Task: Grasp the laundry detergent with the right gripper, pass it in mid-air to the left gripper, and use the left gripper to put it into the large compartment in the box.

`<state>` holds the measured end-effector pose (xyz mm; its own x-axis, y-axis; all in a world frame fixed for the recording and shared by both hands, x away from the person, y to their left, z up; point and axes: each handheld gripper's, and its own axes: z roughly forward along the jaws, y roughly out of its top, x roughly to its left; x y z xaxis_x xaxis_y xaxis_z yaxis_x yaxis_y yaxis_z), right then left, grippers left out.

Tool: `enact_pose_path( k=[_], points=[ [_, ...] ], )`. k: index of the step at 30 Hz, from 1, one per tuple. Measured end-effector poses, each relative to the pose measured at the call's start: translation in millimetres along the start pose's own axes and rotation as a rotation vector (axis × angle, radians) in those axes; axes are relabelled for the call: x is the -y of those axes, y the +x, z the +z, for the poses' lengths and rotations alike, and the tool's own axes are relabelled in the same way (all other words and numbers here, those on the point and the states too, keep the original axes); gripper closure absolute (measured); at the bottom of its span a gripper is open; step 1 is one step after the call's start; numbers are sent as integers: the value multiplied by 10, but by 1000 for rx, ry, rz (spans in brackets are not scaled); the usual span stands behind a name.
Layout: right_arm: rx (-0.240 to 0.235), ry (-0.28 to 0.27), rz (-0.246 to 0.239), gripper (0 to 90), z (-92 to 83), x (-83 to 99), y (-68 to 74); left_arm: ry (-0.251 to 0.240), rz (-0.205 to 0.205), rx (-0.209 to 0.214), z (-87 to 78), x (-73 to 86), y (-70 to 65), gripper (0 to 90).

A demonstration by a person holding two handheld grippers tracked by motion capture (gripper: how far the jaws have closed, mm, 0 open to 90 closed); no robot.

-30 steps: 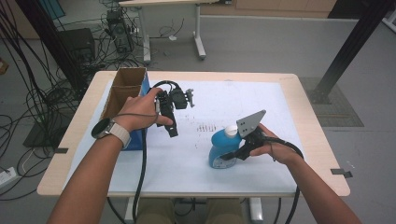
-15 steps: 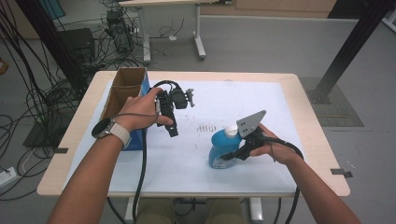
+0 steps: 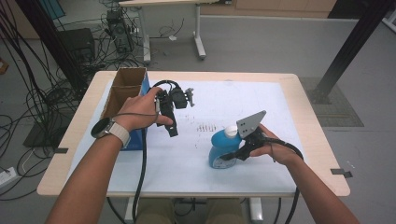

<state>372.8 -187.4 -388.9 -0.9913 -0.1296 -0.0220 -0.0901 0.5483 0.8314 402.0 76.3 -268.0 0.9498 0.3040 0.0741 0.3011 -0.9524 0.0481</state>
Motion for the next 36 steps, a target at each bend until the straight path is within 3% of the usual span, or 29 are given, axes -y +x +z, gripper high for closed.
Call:
enact_pose_path(
  k=[11, 19, 29, 36],
  points=[
    [-12, 17, -3, 443, 21, -73, 32, -5, 22, 3, -66, -9, -44, 94],
    [7, 18, 3, 443, -1, -201, 68, -16, 30, -3, -194, 24, -106, 93],
    [76, 13, 41, 442, -81, -471, 147, -15, 78, -8, -370, 14, -190, 91],
    [113, 8, 70, 442, -96, -579, 228, -2, 140, -6, -474, -67, -263, 91]
  ],
)
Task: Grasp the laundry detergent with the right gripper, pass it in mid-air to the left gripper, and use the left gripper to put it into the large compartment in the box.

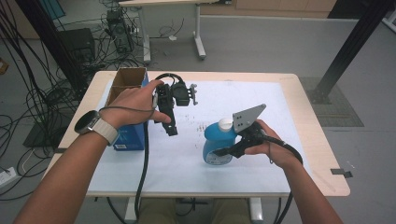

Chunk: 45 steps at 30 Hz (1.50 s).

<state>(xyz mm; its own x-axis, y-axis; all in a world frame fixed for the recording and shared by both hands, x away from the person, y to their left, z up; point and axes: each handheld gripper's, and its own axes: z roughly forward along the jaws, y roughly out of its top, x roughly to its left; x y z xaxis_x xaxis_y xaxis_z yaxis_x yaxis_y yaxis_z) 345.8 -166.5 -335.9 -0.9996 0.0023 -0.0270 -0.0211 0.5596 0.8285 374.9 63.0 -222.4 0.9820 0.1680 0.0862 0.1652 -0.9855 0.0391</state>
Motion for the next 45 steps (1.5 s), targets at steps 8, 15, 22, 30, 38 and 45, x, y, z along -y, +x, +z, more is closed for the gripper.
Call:
enact_pose_path(
  k=[8, 15, 22, 30, 38, 45],
  points=[
    [29, 11, 36, 442, 7, -74, 87, 1, 56, -3, -76, -113, -40, 91],
    [44, 13, 45, 441, 11, -156, 109, 2, 73, 4, -117, -132, -25, 91],
    [39, 18, 56, 441, 52, -215, 105, -7, 85, 7, -184, -139, -26, 91],
    [29, 13, 58, 442, 76, -282, 98, -7, 102, 12, -241, -155, -56, 88],
    [27, 23, 41, 441, 97, -345, 65, -4, 123, 12, -354, -203, -85, 86],
    [17, 24, 38, 442, 118, -397, 25, -6, 139, 14, -417, -243, -106, 85]
  ],
)
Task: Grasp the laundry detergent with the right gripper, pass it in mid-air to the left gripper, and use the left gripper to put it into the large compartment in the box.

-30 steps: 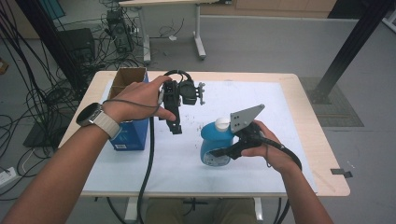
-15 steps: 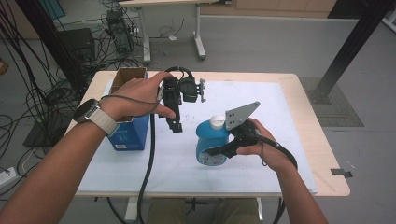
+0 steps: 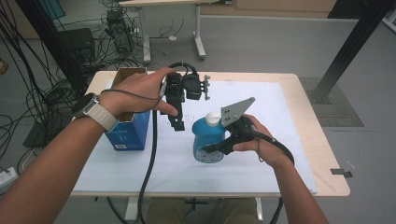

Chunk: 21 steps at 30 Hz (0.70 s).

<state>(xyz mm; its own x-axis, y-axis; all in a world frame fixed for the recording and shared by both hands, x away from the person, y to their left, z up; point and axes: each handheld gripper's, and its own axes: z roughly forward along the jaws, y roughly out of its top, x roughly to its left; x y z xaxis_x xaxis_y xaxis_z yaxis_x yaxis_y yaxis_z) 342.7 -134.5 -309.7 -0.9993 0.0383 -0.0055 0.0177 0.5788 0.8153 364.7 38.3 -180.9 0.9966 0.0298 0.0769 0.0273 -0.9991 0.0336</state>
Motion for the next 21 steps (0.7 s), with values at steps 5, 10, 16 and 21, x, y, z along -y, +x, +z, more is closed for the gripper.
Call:
enact_pose_path(
  k=[5, 10, 16, 21],
  points=[
    [-2, 9, -1, 441, 30, -20, -28, -5, -7, 6, -62, -7, 7, 75],
    [-6, 12, 3, 442, 58, -26, -42, -9, -12, 15, -91, -15, 11, 68],
    [-8, 10, 2, 442, 69, -59, -78, -17, -6, 23, -123, -54, 0, 60],
    [-9, 16, 3, 442, 86, -77, -96, -20, -18, 35, -151, -80, 14, 57]
  ],
)
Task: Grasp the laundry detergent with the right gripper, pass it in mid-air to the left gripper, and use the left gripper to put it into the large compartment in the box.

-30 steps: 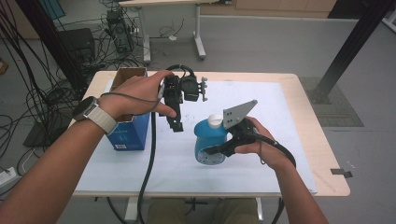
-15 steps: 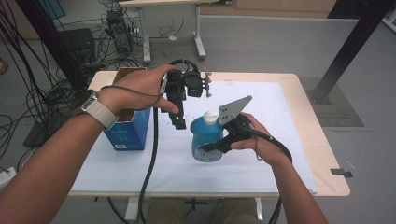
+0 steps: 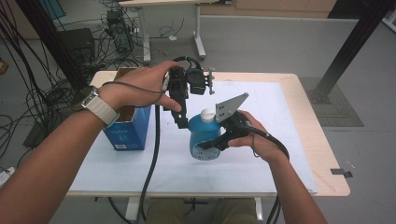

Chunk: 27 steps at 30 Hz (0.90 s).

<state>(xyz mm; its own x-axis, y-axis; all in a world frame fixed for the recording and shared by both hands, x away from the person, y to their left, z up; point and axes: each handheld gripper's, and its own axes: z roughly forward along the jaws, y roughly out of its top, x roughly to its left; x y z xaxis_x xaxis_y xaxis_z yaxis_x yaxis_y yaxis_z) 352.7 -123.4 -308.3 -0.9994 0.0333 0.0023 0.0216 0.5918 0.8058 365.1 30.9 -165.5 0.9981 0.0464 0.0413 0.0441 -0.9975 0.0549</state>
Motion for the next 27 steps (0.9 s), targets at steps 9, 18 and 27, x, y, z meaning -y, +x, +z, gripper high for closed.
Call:
enact_pose_path(
  k=[9, 18, 27],
  points=[
    [1, 5, 6, 441, 19, 13, -33, 2, 2, 7, -23, -47, 4, 53],
    [-3, 6, 2, 442, 44, -17, -58, 0, 7, 25, -22, -113, 2, 55],
    [-11, 13, 5, 442, 93, -38, -69, 8, 22, 16, -24, -211, -15, 64]
  ],
)
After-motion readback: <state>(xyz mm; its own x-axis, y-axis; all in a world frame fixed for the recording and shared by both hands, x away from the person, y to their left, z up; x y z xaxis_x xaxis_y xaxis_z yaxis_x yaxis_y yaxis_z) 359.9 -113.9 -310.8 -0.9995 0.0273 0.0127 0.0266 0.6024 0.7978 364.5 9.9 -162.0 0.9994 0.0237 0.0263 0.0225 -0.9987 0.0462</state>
